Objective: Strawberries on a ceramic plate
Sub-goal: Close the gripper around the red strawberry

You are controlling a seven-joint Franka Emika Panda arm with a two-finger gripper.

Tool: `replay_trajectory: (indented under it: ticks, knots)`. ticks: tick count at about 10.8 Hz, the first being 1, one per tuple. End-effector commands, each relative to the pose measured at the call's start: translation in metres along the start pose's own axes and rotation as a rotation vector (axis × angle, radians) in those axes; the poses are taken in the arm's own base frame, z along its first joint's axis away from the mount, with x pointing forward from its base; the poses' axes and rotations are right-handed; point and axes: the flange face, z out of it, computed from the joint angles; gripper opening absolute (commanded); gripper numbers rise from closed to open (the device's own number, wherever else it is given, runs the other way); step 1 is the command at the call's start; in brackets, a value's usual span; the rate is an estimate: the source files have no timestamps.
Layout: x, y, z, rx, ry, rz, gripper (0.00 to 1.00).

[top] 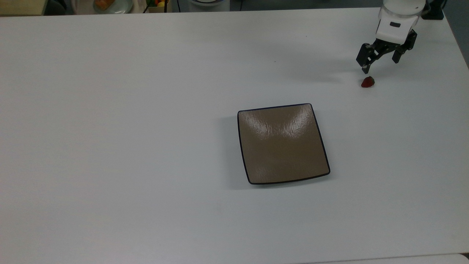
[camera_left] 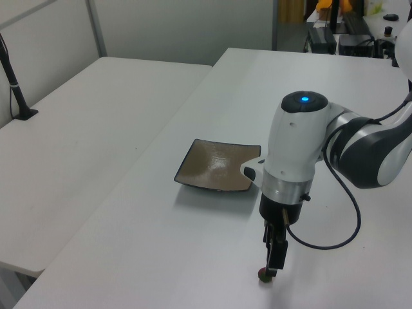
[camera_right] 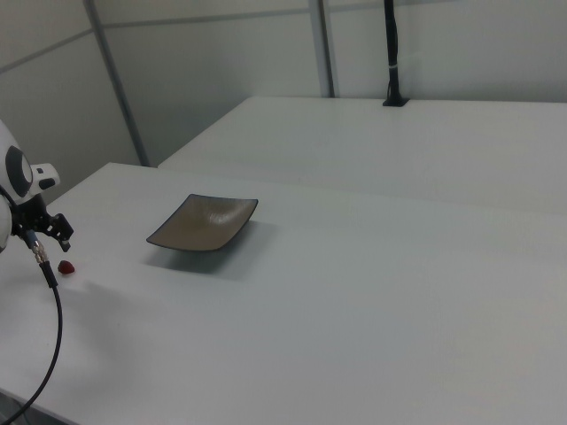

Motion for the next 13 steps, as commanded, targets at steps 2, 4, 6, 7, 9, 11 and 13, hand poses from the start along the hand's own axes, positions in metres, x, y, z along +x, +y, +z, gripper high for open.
replay_trajectory:
  ticks: [2, 4, 6, 7, 9, 11, 13]
  knots:
    - [-0.001, 0.0, 0.024, -0.021, 0.017, -0.013, 1.0]
    - [-0.002, 0.002, 0.037, -0.035, 0.013, -0.027, 1.0]
    - [-0.007, 0.005, 0.054, -0.051, -0.004, -0.042, 0.96]
    - [-0.008, 0.007, 0.06, -0.061, -0.006, -0.051, 0.92]
    - [-0.008, 0.008, 0.062, -0.063, -0.008, -0.053, 0.69]
    - [-0.005, 0.012, 0.06, -0.058, -0.008, -0.039, 0.42]
    - [-0.001, 0.017, 0.057, -0.055, -0.004, -0.024, 0.19]
